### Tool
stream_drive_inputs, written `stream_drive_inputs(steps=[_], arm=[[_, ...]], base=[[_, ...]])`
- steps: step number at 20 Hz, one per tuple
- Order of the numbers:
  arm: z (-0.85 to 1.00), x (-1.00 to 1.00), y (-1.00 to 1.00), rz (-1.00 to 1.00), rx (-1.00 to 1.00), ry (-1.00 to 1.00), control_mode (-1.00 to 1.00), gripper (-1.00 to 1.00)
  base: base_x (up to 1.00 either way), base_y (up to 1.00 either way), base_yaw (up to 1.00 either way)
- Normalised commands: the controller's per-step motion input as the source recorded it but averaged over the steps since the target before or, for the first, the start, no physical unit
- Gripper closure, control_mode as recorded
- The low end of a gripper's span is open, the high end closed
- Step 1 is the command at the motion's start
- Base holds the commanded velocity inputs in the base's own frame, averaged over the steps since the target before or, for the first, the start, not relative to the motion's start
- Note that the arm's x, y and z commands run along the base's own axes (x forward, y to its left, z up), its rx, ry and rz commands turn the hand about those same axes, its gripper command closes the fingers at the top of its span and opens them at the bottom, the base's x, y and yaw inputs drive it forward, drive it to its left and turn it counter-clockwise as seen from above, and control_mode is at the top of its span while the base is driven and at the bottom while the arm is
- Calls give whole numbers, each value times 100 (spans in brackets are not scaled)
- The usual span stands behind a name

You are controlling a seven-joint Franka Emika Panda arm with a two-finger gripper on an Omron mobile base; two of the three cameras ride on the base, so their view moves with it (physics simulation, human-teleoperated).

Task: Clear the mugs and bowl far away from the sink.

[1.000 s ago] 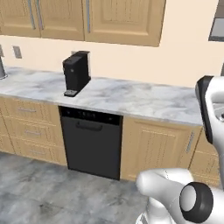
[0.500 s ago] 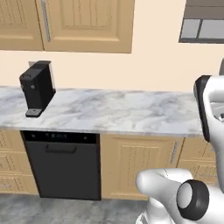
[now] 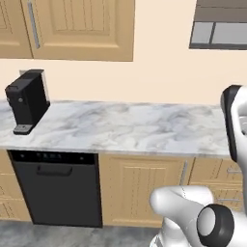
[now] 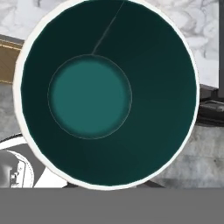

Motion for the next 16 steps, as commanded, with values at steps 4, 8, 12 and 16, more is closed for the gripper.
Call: stream_drive_inputs(steps=[4, 8, 12, 16], arm=[[0, 0, 0, 0, 0, 0, 100, 100], [0, 0, 0, 0, 0, 0, 100, 100], [0, 0, 0, 0, 0, 0, 100, 100], [0, 0, 0, 0, 0, 0, 100, 100]], base=[[62, -1, -16], [60, 0, -28], [70, 0, -26], [55, 0, -29]])
